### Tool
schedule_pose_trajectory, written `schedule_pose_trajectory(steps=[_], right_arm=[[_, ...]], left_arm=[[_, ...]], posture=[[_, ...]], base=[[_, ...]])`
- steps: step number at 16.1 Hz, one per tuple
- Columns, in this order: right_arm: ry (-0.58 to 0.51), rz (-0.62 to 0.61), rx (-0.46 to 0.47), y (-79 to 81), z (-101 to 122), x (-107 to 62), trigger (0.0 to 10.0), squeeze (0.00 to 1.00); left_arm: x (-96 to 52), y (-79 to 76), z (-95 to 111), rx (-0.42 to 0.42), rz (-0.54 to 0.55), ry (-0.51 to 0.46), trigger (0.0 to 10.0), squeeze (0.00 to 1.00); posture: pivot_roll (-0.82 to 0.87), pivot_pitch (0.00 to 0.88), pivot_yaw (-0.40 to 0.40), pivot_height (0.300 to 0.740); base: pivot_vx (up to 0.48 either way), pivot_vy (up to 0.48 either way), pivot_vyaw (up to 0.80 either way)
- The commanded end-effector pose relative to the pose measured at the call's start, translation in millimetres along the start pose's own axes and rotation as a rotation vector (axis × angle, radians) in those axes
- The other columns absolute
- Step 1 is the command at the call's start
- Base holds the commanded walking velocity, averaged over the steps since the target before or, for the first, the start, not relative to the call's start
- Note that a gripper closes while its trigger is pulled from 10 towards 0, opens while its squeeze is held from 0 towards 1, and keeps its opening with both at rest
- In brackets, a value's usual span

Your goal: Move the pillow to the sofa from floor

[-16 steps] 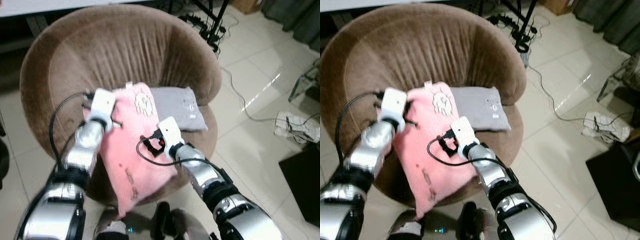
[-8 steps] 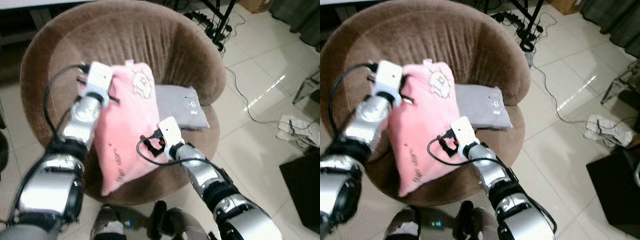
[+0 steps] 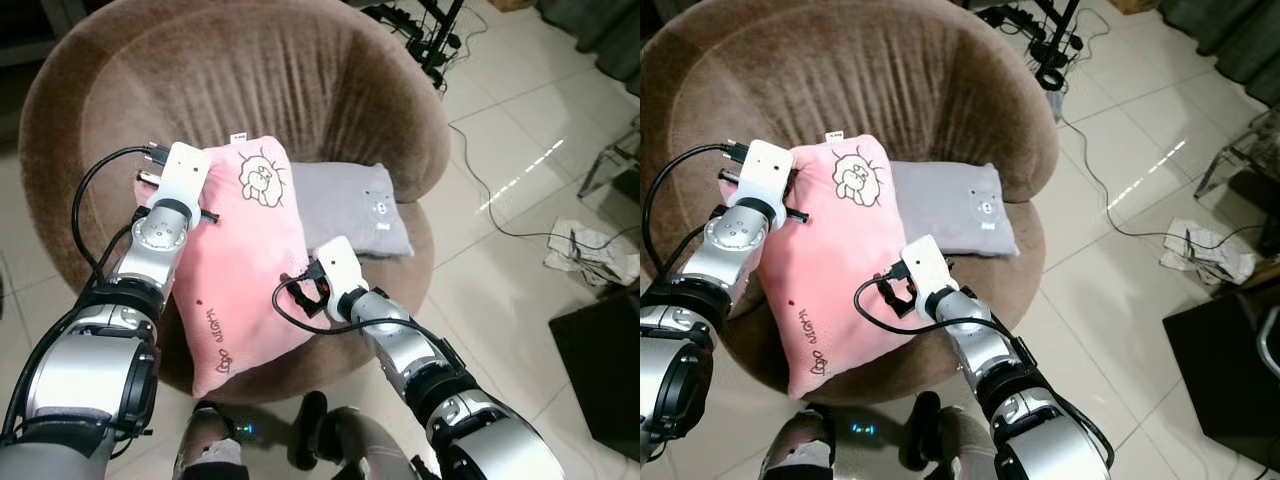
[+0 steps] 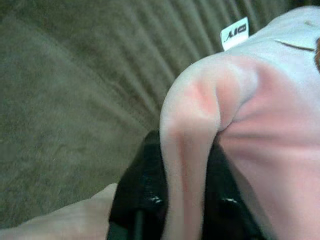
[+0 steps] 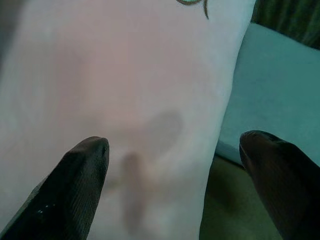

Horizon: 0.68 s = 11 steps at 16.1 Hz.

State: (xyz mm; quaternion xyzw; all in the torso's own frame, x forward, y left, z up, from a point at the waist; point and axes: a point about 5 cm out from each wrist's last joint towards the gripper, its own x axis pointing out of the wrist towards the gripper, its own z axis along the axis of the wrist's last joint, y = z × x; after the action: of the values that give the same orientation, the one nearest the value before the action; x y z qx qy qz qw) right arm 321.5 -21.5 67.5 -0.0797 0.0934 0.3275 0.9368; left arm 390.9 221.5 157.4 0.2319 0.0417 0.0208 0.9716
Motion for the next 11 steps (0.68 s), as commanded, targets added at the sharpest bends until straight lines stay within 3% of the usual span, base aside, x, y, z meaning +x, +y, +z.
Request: schedule_pose_trajectory(steps=[1, 7, 9, 11], right_arm=[[0.033, -0.010, 0.011, -1.3, -10, -3.6, 10.0, 0.10], [0.032, -0.009, 0.013, 0.8, -11, -3.5, 10.0, 0.10], [0.030, -0.007, 0.013, 1.0, -10, -3.1, 10.0, 0.11], [0.030, -0.011, 0.013, -0.7, -10, -3.6, 10.0, 0.10]], left_arm=[[0.1, -7.9, -2, 0.016, -0.015, 0.016, 10.0, 1.00], [-3.7, 0.9, -18, 0.079, -0.002, 0.094, 10.0, 1.00], [-2.2, 5.5, -14, 0.082, 0.021, 0.082, 10.0, 1.00], [3.1, 17.3, 6, 0.076, 0.080, 0.008, 10.0, 1.00]], posture=[[0.16, 0.362, -0.235, 0.740], [0.14, 0.370, -0.228, 0.740], [0.15, 0.344, -0.225, 0.740], [0.17, 0.331, -0.216, 0.740]], base=[[0.000, 0.000, 0.00], [0.000, 0.000, 0.00], [0.000, 0.000, 0.00], [0.000, 0.000, 0.00]])
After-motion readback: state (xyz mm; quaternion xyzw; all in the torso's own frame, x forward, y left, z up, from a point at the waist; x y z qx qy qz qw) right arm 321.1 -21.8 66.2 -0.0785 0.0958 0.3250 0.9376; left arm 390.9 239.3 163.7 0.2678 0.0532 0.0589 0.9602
